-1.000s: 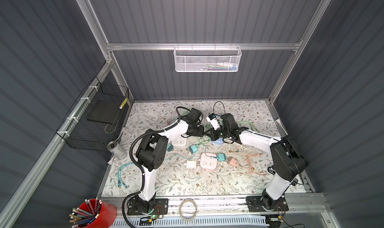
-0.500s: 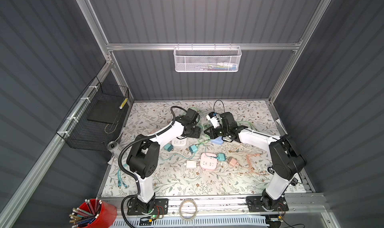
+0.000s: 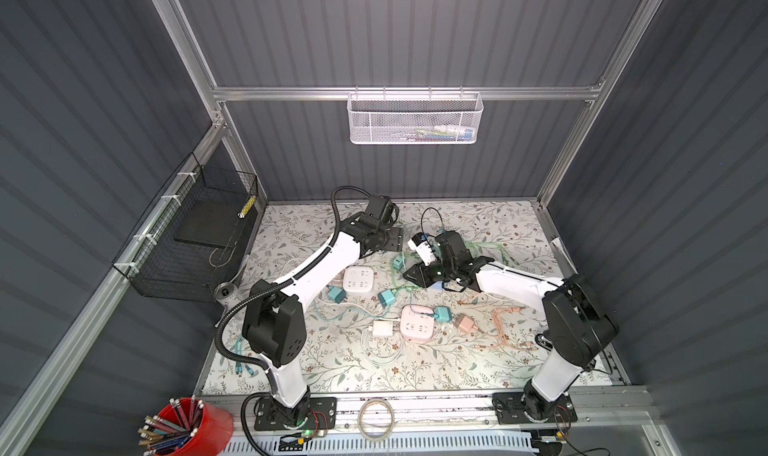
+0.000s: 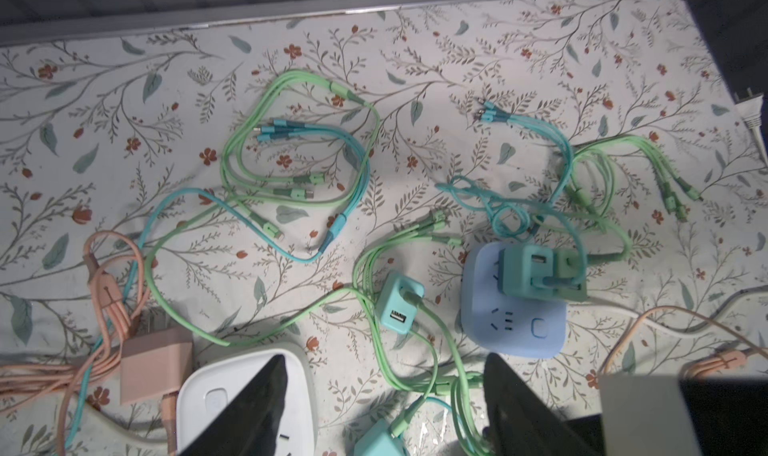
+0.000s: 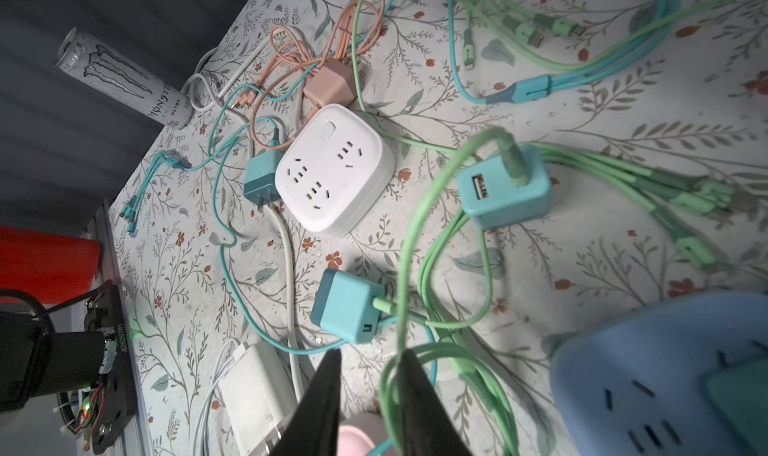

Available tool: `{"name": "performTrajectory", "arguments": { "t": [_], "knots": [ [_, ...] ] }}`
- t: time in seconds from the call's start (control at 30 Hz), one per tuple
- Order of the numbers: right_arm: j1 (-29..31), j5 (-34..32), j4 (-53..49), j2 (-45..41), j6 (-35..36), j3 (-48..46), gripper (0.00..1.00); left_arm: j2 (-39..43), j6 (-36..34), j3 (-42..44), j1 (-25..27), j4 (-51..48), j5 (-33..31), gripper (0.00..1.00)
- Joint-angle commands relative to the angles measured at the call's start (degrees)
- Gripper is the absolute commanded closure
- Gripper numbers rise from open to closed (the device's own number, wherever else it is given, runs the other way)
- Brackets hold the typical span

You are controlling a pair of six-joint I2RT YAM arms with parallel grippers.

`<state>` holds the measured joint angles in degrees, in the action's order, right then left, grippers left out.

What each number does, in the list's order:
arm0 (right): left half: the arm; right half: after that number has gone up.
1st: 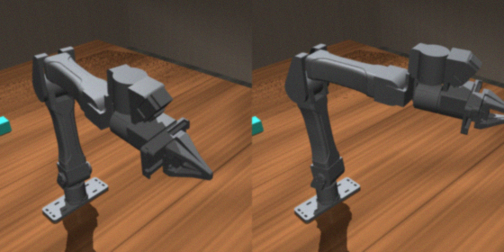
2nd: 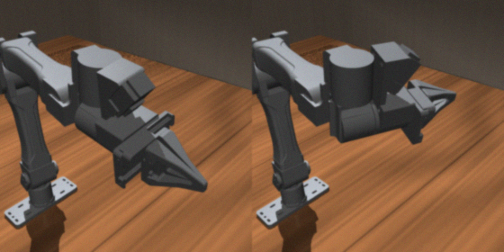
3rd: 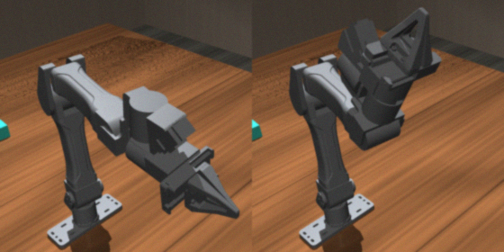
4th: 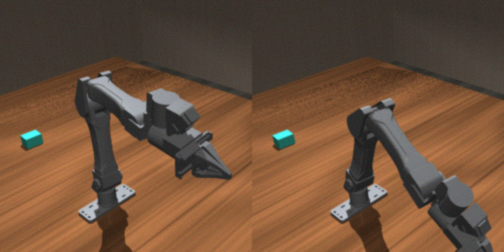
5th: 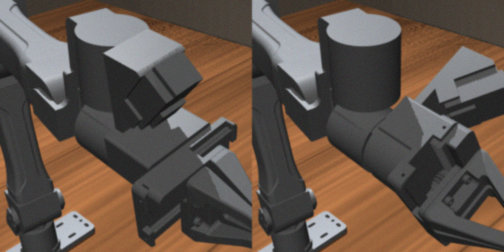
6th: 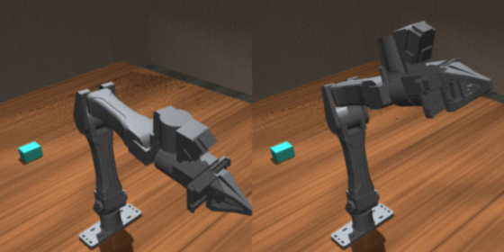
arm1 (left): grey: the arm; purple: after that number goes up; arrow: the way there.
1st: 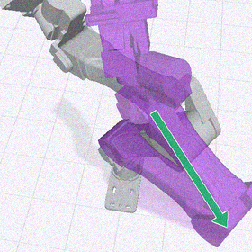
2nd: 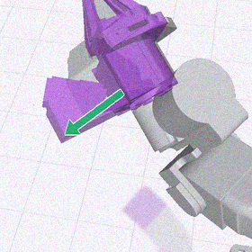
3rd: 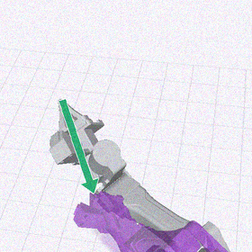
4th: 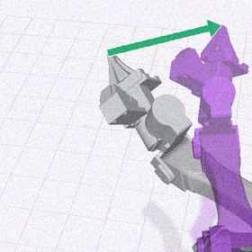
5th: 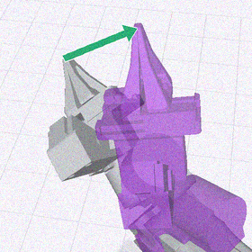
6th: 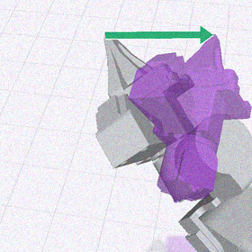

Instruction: Pull the plug off the socket

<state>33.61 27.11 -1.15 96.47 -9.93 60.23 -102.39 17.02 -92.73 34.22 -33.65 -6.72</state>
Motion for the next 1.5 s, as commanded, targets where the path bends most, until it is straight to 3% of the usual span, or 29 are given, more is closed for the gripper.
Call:
{"name": "performTrajectory", "arguments": {
  "t": [0.0, 0.27, 0.63, 0.9, 1.17, 1.47],
  "knots": [
    [0.0, -1.5, -2.4, -4.8, 1.2, -0.7, 0.58, -2.2, -2.3, -3.0, 0.5, -1.5, -0.3, 0.25],
    [-1.0, -7.2, -7.1, -13.9, 2.7, -4.4, 0.44, -8.9, -2.9, -7.0, 1.3, -1.9, 5.3, 0.29],
    [-8.4, -16.6, -10.5, -16.3, -3.9, -8.4, 0.39, -18.6, -5.7, -13.9, 4.2, -3.0, 8.0, 0.32],
    [-11.1, -17.9, -11.7, -12.2, -7.6, -9.4, 0.43, -19.1, -6.1, -13.4, 6.0, -2.8, 8.3, 0.33],
    [-11.3, -19.3, -11.0, -6.6, -9.4, -8.7, 0.43, -16.0, -3.1, -5.4, 7.9, -0.6, 9.2, 0.36],
    [-11.4, -19.6, -8.6, -2.3, -11.2, -8.2, 0.36, -17.6, -0.8, -4.3, 8.6, 1.0, 10.4, 0.35]
  ]
}}
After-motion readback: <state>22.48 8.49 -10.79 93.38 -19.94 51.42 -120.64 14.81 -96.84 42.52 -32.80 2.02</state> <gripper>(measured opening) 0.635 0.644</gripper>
